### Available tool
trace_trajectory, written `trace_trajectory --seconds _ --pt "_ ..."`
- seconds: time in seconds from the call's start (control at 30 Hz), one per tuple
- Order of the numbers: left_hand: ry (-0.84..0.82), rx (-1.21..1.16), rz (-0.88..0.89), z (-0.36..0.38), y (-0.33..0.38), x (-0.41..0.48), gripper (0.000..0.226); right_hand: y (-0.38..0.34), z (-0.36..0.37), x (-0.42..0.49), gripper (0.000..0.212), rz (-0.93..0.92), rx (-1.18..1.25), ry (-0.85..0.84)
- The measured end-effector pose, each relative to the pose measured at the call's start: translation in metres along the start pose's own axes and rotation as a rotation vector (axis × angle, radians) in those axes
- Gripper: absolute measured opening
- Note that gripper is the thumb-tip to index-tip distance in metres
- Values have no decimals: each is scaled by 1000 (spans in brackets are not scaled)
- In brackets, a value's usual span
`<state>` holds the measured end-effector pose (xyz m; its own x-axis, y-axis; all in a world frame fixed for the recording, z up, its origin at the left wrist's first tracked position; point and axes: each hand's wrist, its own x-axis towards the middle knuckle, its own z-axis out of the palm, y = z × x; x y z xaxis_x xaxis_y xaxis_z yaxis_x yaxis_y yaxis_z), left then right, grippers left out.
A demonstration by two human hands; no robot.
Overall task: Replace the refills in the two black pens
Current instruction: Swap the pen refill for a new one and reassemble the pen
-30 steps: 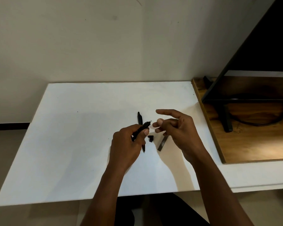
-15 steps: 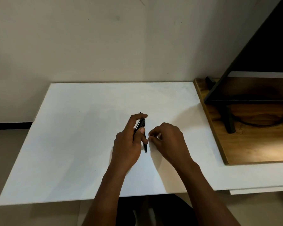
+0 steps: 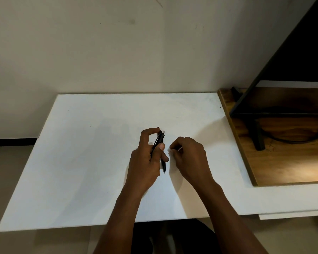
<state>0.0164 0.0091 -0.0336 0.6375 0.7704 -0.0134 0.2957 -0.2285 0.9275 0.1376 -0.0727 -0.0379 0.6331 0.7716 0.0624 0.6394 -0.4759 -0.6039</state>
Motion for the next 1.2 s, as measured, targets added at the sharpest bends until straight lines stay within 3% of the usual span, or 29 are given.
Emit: trace_trajectory --seconds 0.17,0.3,0.4,1.2 --pt "-24 2 -41 0 -1 0 9 0 -12 5 9 179 438 137" --pt "-62 -6 -63 1 2 -1 6 2 -22 6 22 312 1006 47" --pt "-71 -22 -62 2 4 -1 8 3 -21 6 17 312 1170 11" --pt "-87 -69 -43 3 4 -4 5 6 -23 6 12 252 1079 -112"
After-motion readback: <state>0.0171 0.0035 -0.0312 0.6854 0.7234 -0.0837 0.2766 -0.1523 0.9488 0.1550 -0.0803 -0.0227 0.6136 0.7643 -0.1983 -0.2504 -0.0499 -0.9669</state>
